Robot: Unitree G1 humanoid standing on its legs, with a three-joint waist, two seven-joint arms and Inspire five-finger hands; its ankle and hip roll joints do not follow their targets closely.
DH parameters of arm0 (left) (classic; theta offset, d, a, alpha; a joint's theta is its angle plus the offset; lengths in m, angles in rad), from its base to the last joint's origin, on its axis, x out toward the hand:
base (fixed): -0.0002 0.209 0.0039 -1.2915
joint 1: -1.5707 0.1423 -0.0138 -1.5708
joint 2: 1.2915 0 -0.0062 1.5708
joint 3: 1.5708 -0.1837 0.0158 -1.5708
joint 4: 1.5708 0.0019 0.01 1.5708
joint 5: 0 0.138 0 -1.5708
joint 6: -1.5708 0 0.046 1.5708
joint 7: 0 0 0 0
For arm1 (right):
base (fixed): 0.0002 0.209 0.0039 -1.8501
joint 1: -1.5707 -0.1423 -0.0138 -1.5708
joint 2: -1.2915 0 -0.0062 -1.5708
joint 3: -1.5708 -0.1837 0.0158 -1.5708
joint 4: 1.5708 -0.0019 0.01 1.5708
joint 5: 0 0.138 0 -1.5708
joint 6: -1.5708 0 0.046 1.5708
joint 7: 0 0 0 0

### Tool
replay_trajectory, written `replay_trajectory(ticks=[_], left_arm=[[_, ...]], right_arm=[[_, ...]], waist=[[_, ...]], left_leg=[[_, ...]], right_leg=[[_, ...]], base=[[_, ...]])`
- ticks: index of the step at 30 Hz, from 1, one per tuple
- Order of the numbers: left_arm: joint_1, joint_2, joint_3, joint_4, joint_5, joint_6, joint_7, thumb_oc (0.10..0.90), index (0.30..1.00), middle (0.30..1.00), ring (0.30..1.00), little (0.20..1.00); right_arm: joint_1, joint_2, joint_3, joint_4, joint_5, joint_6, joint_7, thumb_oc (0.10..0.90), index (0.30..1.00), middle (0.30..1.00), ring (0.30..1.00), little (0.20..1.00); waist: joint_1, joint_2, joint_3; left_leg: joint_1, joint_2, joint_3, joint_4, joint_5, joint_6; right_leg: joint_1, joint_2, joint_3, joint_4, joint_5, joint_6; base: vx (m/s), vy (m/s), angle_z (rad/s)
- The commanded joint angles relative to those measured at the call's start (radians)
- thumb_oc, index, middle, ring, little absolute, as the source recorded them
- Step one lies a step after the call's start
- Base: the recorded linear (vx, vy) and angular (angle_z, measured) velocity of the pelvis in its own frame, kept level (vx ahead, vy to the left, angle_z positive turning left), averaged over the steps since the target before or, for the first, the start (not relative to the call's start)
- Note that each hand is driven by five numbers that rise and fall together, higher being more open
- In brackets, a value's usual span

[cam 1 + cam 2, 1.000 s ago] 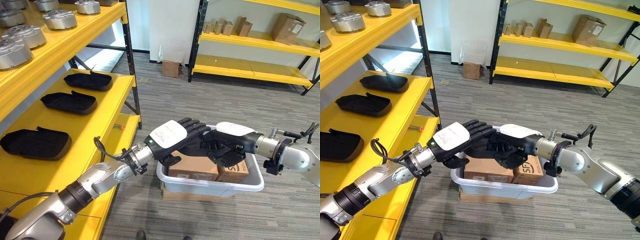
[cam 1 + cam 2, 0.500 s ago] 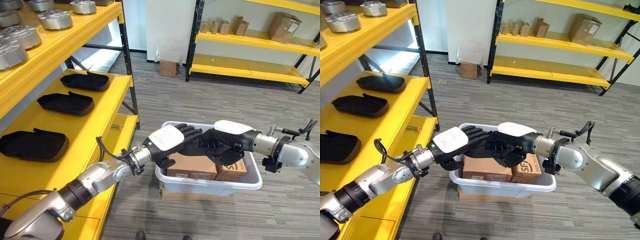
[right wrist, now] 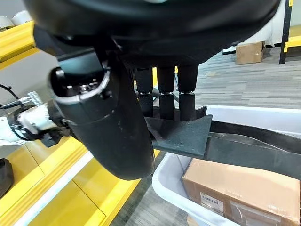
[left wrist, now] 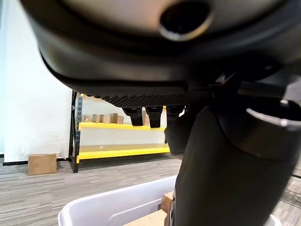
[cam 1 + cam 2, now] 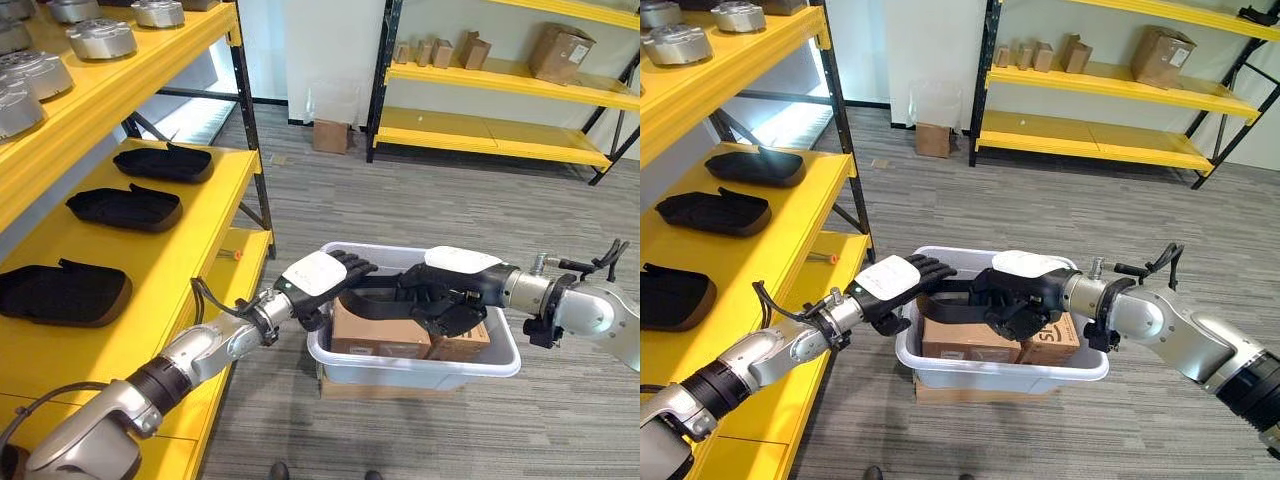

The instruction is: Move parts from the plastic box to the shelf.

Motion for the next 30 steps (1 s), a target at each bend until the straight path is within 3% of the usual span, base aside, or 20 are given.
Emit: replay_trajectory(ticks=[1,17,30], left_arm=[[-0.119,-0.033,-0.023,0.015,0.021,-0.026,0.042,0.4,0.3,0.3,0.3,0.3],[-0.114,-0.137,-0.022,0.028,-0.028,-0.022,0.058,0.4,0.3,0.3,0.3,0.3],[-0.08,-0.128,-0.009,-0.019,-0.061,-0.035,0.047,0.4,0.3,0.3,0.3,0.3]], right_arm=[[-0.193,0.034,-0.074,-0.066,0.154,-0.064,-0.086,0.4,0.3,0.3,0.3,0.3],[-0.194,0.059,-0.103,-0.111,0.198,-0.073,-0.092,0.4,0.3,0.3,0.3,0.3],[-0.19,0.07,-0.124,-0.093,0.19,-0.074,-0.111,0.4,0.3,0.3,0.3,0.3]], waist=[[0.022,-0.027,-0.104],[0.006,-0.025,-0.107],[0.01,-0.024,-0.112]], left_leg=[[0.088,0.127,0.006,0.035,-0.158,-0.066],[0.084,0.124,0.017,0.036,-0.151,-0.062],[0.087,0.123,0.021,0.037,-0.154,-0.06]], right_leg=[[-0.046,-0.08,-0.021,0.079,-0.095,0.081],[-0.059,-0.08,-0.002,0.077,-0.085,0.079],[-0.056,-0.08,0.0,0.076,-0.085,0.079]], base=[[0.0,0.006,-0.07],[0.0,0.002,-0.02],[0.0,0.0,0.0]])
